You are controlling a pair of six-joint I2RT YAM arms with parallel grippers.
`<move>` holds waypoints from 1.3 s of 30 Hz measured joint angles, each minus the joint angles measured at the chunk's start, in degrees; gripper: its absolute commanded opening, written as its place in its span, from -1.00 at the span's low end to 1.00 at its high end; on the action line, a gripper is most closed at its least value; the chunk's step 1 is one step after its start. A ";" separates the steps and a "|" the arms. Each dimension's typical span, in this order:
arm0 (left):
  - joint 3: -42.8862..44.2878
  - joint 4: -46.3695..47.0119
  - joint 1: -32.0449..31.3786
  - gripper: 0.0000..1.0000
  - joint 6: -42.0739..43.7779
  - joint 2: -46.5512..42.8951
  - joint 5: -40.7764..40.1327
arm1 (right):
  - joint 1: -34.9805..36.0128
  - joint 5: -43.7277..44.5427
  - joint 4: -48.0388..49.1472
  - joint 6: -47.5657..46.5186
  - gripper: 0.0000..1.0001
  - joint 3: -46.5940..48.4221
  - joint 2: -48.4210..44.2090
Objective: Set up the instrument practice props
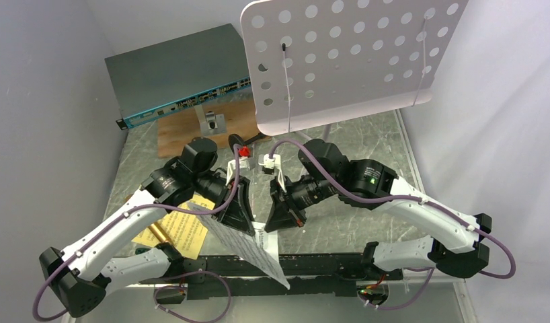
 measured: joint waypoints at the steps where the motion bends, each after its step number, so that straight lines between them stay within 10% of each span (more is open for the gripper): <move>1: 0.00 0.07 0.00 -0.80 0.02 -0.17 0.46 | 0.00 0.00 -0.02 0.02 -1.00 0.00 0.00; 4: -0.04 0.46 0.00 -1.00 -0.04 -1.25 1.09 | 0.00 0.24 0.00 0.20 -0.93 0.00 -0.02; 9: 0.24 0.44 -0.02 -1.00 -0.02 -4.66 -1.27 | -0.15 4.07 0.79 2.29 0.49 -0.48 -0.87; 13: 2.89 0.48 -0.04 -1.00 -0.79 -8.22 -6.25 | -1.07 9.57 5.73 4.72 0.91 -6.03 -7.43; 33: 13.42 31.93 -0.04 -1.00 -22.14 -18.64 -47.91 | -1.44 10.93 51.01 12.09 0.99 -17.90 -17.27; 39: 13.33 42.99 -0.04 -1.00 -26.36 -18.29 -54.34 | -1.44 13.22 63.69 16.61 0.53 -22.47 -16.15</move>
